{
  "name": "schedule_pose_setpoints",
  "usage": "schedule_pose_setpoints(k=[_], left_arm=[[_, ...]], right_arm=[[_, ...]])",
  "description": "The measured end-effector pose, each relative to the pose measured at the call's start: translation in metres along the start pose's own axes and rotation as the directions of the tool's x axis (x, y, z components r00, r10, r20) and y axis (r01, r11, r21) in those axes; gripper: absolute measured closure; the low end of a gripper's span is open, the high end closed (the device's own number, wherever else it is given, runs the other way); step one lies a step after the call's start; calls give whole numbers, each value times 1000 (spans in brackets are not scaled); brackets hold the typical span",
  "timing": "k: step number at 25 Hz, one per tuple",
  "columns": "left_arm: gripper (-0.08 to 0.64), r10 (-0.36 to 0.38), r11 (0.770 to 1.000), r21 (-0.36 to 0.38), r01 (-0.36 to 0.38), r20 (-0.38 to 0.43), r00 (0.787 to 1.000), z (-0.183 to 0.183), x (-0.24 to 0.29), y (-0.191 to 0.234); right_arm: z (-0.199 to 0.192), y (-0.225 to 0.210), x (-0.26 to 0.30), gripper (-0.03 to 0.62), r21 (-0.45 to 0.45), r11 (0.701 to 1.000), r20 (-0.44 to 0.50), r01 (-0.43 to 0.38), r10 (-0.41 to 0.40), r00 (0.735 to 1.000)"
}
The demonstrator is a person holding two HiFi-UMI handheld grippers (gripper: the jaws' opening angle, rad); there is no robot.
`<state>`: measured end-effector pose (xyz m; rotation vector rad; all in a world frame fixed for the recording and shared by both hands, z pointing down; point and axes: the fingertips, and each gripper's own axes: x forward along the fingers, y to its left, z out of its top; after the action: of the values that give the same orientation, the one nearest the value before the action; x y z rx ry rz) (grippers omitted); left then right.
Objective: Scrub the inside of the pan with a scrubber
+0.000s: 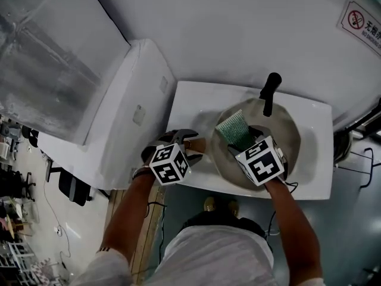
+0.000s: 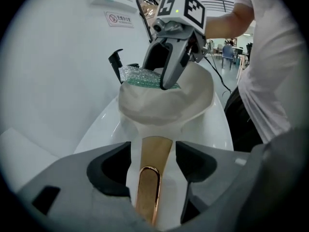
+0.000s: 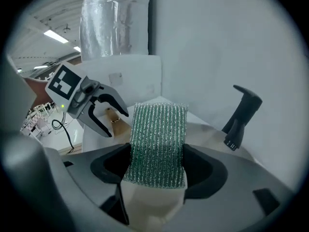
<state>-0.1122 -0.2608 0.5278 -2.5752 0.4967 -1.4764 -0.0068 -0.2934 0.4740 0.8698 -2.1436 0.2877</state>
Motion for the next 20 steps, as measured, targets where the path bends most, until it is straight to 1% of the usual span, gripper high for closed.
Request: schedule_pose_setpoints(k=[4,7,11,15,20], left_arm=[[275,-13,1000,10,14,-33,999,-9,10,0],[275,-17,1000,2,17,-34,999,-11,14,0],[281,-18,1000,-5,18,-39,999,-15,20,1],[321,-20,1000,-1,20,-28,999,-15,23,-2],[322,-18,1000,1,18,-19,1000,-16,23,-1]], right_arm=[[-18,-2,19,253,16,1000,-97,-3,4,995],[-27,-5,32,253,5,1000,-154,-8,8,988],[-33,-7,47,253,-10,1000,-199,-15,12,980],[-38,-7,59,253,-14,1000,-234,-24,20,972],[-45,-10,69,253,-16,1000,-270,-17,12,963]])
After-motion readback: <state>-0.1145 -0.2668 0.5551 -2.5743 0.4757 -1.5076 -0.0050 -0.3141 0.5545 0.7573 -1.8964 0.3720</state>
